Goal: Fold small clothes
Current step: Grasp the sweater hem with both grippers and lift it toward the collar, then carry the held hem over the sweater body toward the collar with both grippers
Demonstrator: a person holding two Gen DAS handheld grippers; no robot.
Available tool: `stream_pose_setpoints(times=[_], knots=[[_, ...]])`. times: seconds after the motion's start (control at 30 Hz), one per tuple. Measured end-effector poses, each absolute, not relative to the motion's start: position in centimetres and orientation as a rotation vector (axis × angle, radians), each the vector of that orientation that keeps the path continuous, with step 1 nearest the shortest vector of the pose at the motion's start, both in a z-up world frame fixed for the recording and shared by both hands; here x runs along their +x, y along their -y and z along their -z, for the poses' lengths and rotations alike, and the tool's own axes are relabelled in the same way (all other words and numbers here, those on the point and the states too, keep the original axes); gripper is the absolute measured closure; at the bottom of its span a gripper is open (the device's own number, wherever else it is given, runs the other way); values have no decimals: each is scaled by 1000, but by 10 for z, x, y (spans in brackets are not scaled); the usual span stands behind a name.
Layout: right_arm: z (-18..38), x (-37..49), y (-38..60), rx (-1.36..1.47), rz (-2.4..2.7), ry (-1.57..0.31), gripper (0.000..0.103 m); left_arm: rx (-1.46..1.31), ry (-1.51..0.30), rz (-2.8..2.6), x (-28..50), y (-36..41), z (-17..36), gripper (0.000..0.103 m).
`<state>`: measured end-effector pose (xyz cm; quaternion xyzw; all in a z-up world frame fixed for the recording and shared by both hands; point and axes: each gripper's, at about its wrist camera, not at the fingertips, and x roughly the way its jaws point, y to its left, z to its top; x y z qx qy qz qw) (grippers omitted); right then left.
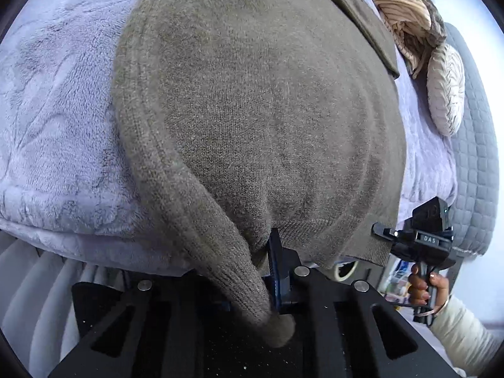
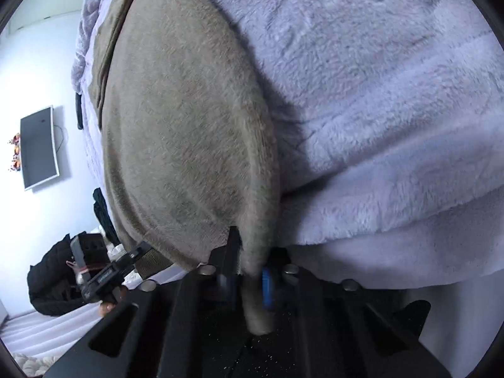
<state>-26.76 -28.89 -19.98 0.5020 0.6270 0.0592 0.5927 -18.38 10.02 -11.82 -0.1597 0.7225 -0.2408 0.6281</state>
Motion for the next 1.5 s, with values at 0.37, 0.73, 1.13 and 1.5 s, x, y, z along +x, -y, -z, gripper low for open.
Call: stream_pose_setpoints(times=[0.37,0.73,1.13,1.5], knots=[[149,-248,304,1268,-300,-1283,93,-499,-1530,621,-154,-98,64,88],[169,-254,299,1218,-354,-1613,89,-490,-1559,593,-144,-96,65,88],[149,-234,309,1339,-341,-1382,96,-539,-1537,596,-131,-98,62,88],[54,-113,344,1327,-528,-999,96,-672,-1285,583,-37,-90,18,88]])
